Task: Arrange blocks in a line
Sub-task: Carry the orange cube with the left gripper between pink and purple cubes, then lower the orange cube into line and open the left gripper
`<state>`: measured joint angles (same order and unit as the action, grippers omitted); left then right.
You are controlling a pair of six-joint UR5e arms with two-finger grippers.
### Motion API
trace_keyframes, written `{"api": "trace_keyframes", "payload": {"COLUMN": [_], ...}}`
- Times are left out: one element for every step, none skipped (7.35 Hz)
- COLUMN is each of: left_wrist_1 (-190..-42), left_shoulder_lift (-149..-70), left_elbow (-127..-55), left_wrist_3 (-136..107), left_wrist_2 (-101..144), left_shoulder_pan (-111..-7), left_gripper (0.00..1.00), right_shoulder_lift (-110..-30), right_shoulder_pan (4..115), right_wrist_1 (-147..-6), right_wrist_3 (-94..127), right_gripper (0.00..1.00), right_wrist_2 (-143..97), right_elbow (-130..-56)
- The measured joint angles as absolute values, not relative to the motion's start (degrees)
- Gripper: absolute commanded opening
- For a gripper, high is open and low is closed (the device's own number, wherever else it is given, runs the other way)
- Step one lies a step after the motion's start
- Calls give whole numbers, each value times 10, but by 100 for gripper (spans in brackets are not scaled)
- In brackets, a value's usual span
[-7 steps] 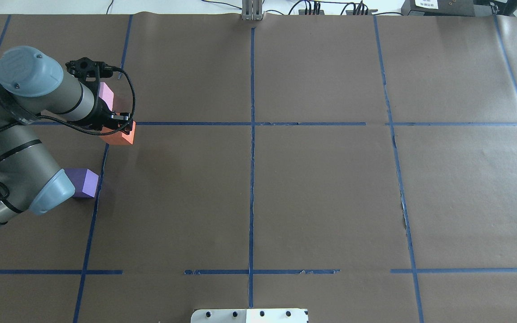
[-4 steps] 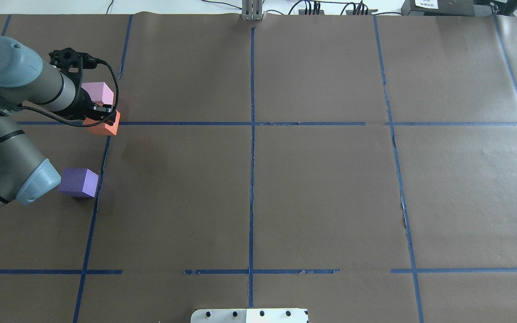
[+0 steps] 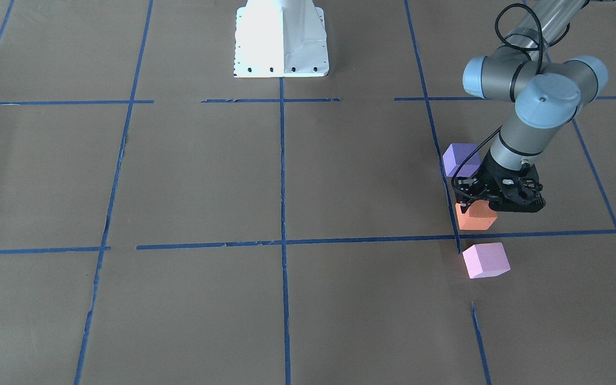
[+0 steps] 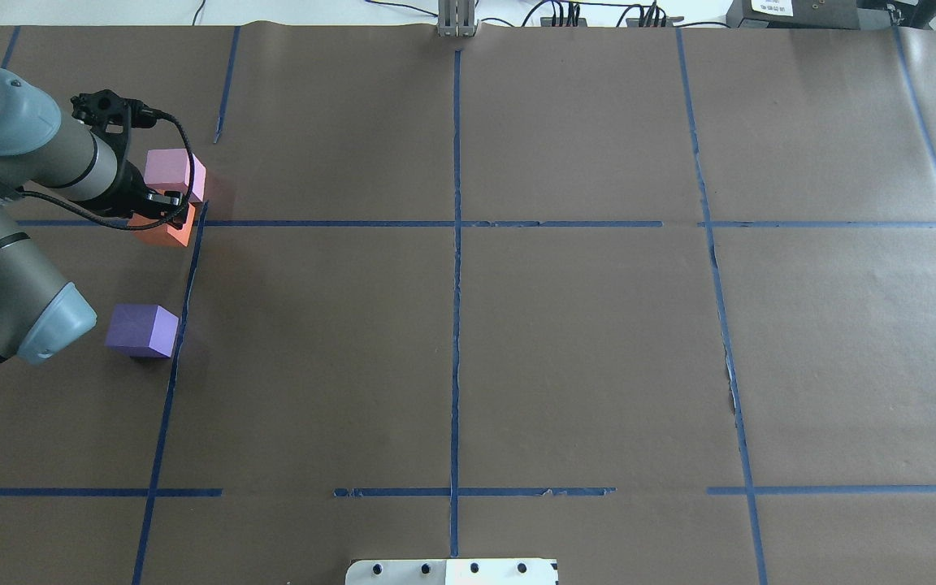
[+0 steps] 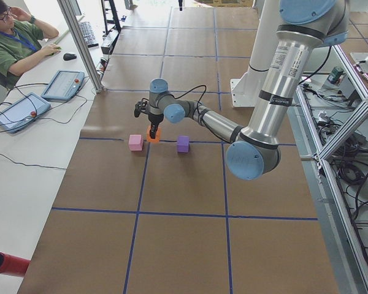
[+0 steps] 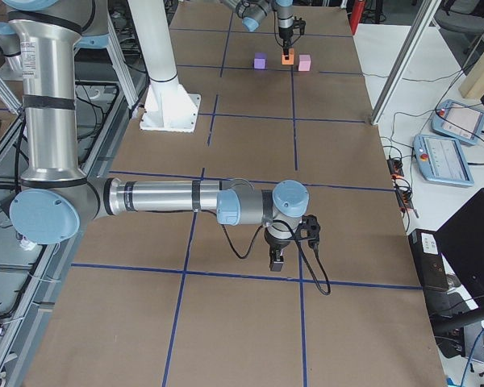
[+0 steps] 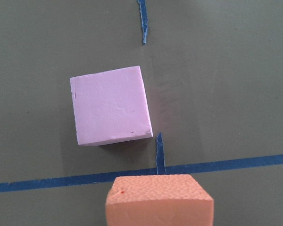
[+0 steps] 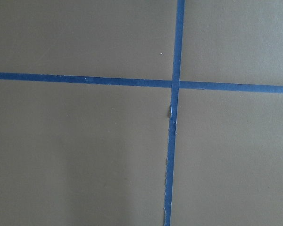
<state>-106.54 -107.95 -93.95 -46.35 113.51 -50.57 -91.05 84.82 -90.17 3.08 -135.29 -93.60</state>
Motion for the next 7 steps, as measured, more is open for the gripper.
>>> {"api": "trace_keyframes", "payload": {"left_wrist_1": [-1064, -1061, -1059, -1055, -1050, -1048, -1048], "left_shoulder_lift": [-1077, -1076, -1076, -1076, -1076, -1076, -1076], "left_elbow": [-937, -934, -929, -925, -923, -919, -915], "left_wrist_3": [-463, -463, -463, -463, -463, -463, -463], "left_wrist_2": [1137, 1144, 1157, 1166, 1170, 1171, 1174], "left_shoulder_pan": [-508, -511, -514, -515, -515, -515, -514], "left_gripper": [0, 0, 0, 0, 0, 1, 2], "right_shoulder_lift": [-911, -911, -911, -911, -911, -911, -911], "right_shoulder_pan": [848, 848, 848, 848, 848, 848, 848], "right_wrist_1": [-902, -902, -902, -902, -902, -902, -902], "right_wrist_3": [31, 31, 31, 31, 31, 31, 31], "right_gripper": [100, 100, 100, 100, 100, 100, 100], "right_wrist_2": [-1353, -1353, -1353, -1353, -1353, -1353, -1353], "right_elbow": [-936, -936, -936, -936, -936, -936, -936]}}
